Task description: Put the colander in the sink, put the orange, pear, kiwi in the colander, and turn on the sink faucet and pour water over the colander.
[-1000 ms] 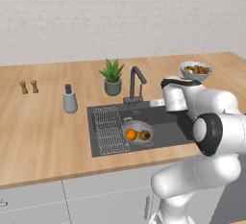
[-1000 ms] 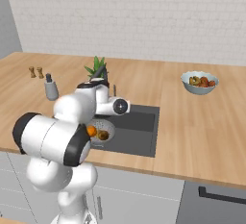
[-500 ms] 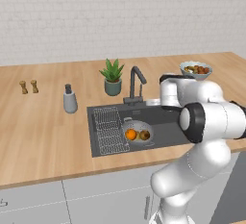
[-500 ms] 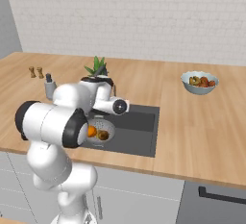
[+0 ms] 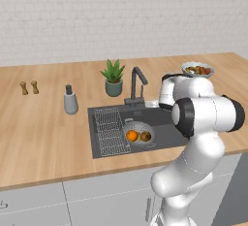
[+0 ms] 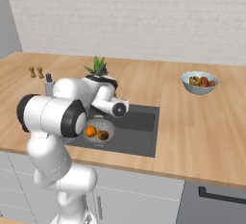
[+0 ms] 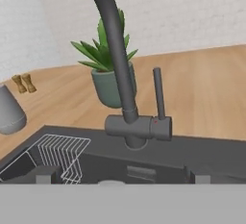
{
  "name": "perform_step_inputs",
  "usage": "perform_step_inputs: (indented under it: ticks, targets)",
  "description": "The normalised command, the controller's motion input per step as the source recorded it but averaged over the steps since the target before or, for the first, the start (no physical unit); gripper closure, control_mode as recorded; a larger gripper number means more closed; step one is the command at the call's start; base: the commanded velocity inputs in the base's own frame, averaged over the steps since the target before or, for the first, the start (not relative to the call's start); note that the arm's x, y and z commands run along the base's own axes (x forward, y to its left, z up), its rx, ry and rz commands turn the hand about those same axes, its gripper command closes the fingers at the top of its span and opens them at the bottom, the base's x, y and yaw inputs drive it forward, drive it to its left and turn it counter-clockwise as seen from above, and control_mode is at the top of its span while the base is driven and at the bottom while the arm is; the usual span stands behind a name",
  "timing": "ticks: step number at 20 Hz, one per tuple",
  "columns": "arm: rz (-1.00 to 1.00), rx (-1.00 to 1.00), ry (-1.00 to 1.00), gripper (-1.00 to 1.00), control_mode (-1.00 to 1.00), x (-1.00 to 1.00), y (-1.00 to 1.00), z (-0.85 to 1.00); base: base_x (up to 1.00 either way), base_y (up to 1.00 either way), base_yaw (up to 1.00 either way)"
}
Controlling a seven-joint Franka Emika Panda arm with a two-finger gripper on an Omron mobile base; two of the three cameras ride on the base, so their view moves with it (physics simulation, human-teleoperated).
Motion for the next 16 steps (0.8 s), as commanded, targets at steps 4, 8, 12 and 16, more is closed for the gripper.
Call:
perform_step_inputs:
  ticks: [4,8,12,16]
  targets:
    - [-0.01,0.02,-0.12,-1.0,-1.0,0.08,-0.05,0.0,0.0,0.0,0.0]
    - [0.0,0.03,-0.02,-1.0,-1.0,0.0,-0.05,0.03,0.0,0.0,0.0]
    - [-0.01,0.01,0.0,-1.0,-1.0,0.01,0.0,0.03,0.0,0.0,0.0]
    - [-0.02,0.01,-0.03,-1.0,-1.0,0.07,0.0,0.0,0.0,0.0,0.0]
